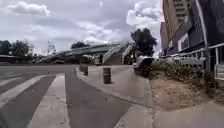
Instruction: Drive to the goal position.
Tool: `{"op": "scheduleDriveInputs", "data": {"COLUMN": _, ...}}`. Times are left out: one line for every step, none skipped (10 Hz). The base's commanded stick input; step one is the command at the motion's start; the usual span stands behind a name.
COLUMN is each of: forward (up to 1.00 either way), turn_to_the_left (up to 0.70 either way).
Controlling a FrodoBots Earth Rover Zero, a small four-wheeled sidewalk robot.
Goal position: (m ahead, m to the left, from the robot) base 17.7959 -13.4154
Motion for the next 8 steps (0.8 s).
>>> {"op": "scheduleDriveInputs", "data": {"forward": 0.45, "turn_to_the_left": 0.0}}
{"op": "scheduleDriveInputs", "data": {"forward": 0.45, "turn_to_the_left": 0.0}}
{"op": "scheduleDriveInputs", "data": {"forward": 0.45, "turn_to_the_left": 0.0}}
{"op": "scheduleDriveInputs", "data": {"forward": 0.45, "turn_to_the_left": 0.0}}
{"op": "scheduleDriveInputs", "data": {"forward": 0.45, "turn_to_the_left": 0.0}}
{"op": "scheduleDriveInputs", "data": {"forward": 0.45, "turn_to_the_left": 0.0}}
{"op": "scheduleDriveInputs", "data": {"forward": 0.45, "turn_to_the_left": 0.0}}
{"op": "scheduleDriveInputs", "data": {"forward": 0.45, "turn_to_the_left": 0.0}}
